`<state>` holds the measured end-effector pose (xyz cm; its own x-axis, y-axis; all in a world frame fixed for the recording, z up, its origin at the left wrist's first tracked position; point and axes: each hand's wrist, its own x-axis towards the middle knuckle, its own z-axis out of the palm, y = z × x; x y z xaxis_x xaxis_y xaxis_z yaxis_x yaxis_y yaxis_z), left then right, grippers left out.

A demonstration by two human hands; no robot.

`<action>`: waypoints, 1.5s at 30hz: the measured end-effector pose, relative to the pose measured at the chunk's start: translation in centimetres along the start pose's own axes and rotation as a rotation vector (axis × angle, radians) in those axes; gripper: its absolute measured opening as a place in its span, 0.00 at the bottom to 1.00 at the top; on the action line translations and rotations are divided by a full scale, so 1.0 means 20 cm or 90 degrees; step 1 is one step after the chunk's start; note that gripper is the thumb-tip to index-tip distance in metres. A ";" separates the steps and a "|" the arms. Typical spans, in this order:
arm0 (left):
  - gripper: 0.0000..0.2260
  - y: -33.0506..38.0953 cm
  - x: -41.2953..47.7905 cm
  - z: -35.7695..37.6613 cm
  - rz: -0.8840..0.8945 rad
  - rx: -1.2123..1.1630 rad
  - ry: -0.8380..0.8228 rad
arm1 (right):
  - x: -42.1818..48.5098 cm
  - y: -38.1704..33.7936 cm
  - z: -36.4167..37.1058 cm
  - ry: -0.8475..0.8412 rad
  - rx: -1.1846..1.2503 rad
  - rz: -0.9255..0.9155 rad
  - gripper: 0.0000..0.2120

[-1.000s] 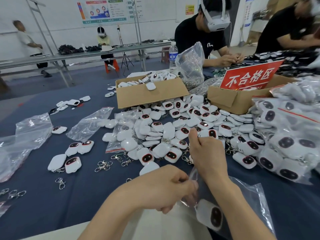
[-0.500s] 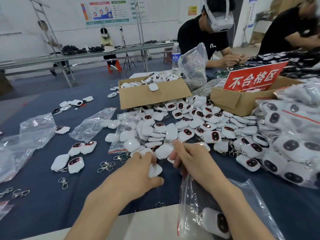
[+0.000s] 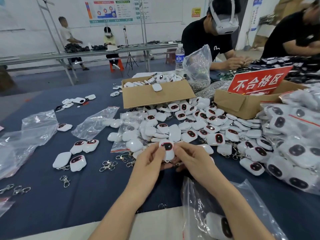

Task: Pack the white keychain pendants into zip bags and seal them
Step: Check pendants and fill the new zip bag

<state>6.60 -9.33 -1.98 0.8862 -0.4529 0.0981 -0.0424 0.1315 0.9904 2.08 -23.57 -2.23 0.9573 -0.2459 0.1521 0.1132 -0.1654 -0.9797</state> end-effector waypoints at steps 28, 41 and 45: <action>0.13 -0.04 0.00 -0.03 0.065 0.052 -0.013 | 0.00 0.02 0.00 -0.006 0.027 -0.011 0.06; 0.13 -0.03 -0.01 -0.04 0.092 0.085 -0.050 | 0.01 0.04 0.00 -0.001 0.017 -0.011 0.08; 0.14 -0.04 0.00 -0.05 0.101 0.113 -0.060 | 0.01 0.05 0.00 -0.016 0.020 -0.011 0.06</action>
<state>7.05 -8.62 -2.90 0.8153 -0.5207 0.2535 -0.2650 0.0538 0.9627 2.47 -23.83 -3.19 0.9614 -0.2188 0.1667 0.1382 -0.1396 -0.9805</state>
